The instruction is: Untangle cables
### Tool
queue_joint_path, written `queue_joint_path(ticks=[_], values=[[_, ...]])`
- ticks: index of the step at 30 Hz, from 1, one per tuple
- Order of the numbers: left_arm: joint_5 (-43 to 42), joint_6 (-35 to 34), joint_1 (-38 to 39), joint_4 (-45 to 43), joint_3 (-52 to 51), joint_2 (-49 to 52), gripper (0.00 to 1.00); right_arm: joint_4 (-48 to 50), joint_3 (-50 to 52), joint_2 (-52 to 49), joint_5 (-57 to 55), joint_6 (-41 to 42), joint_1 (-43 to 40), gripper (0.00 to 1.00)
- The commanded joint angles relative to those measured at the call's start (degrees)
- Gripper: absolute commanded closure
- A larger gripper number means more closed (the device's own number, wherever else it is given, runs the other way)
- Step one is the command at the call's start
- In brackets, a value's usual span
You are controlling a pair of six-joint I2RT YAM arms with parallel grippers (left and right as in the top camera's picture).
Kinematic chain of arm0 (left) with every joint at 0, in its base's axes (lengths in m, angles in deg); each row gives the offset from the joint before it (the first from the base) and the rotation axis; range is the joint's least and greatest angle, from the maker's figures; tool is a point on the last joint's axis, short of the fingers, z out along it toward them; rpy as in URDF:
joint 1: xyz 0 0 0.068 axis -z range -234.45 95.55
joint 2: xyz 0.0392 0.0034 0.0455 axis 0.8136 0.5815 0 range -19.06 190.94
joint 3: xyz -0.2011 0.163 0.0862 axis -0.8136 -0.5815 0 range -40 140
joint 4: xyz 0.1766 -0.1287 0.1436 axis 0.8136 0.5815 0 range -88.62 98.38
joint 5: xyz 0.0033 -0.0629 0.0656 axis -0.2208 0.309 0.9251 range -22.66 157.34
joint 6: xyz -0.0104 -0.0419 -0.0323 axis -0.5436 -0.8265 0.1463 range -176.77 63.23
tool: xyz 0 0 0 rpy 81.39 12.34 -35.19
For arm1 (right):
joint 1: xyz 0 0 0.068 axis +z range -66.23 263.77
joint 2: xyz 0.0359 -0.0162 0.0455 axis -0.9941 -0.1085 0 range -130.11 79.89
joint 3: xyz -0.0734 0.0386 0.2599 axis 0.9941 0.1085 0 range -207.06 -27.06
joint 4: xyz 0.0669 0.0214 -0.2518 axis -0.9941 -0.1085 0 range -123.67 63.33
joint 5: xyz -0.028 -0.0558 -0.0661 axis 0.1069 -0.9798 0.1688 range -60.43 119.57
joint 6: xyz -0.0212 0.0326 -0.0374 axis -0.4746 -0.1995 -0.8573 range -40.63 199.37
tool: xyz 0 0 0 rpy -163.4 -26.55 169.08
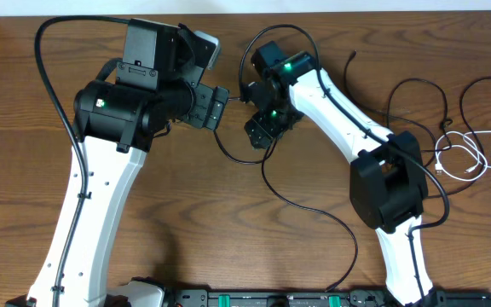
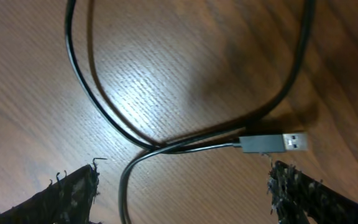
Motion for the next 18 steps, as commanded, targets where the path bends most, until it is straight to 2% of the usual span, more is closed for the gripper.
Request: queue_joint_path(ticks=[1, 9, 18], values=[[2.29, -0.20, 0.04, -0.28, 0.31, 0.44, 0.14, 0.17, -0.07, -1.70, -0.02, -0.83, -1.29, 0.14], [9.01, -3.17, -0.37, -0.57, 0.31, 0.44, 0.14, 0.59, -0.07, -4.13, 0.04, -1.95, -2.69, 0.14], [9.09, -3.80, -1.73, -0.68, 0.31, 0.44, 0.14, 3.50, -0.07, -5.97, 0.50, -2.32, -2.51, 0.12]])
